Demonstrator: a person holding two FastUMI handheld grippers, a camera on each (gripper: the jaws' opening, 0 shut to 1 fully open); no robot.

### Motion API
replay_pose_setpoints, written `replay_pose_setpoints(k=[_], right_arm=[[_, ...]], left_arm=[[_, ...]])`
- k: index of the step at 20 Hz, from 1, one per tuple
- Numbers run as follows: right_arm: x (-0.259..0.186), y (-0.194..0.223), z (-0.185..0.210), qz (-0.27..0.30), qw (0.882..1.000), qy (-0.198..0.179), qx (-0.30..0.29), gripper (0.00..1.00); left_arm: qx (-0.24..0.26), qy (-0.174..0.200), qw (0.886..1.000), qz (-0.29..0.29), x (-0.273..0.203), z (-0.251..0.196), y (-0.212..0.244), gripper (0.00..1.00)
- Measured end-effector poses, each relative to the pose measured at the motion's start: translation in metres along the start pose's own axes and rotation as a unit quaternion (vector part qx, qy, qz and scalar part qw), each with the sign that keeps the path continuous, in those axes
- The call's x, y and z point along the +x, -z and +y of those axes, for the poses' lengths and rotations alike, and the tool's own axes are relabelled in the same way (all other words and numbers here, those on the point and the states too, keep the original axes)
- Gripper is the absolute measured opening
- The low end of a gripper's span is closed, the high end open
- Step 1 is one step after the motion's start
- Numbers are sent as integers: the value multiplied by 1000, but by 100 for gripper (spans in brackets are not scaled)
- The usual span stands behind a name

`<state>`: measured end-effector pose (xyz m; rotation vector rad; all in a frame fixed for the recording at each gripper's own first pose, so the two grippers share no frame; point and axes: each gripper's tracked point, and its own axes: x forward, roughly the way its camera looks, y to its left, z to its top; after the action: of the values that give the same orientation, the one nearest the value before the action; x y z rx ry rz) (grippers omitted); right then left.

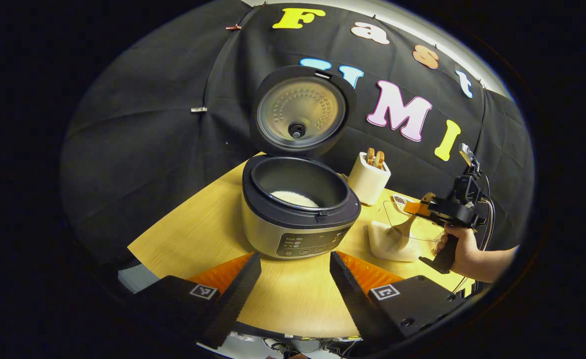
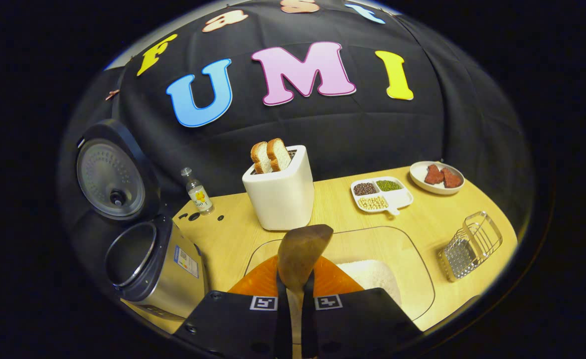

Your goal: Close the left gripper, press the button to open the rice cooker; take a wooden spoon from the chopstick holder with the right hand, scoop a spoonful of rice and pour it into the rice cooker, then put the wooden spoon back into the chopstick holder.

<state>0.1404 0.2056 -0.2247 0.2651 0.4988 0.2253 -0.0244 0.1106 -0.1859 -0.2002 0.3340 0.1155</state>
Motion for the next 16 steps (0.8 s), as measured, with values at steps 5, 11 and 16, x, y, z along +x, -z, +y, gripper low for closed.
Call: replay_pose_setpoints(k=[5, 11, 16], right_arm=[[0, 3, -3, 42, 992, 3, 123, 12], [-9, -9, -20, 53, 971, 2, 234, 12], [-22, -11, -51, 49, 940, 22, 336, 12]], left_arm=[[-7, -1, 1000, -4, -7, -2, 0, 96], [-2, 8, 1000, -12, -9, -7, -9, 96], [14, 15, 1000, -21, -11, -4, -19, 96]])
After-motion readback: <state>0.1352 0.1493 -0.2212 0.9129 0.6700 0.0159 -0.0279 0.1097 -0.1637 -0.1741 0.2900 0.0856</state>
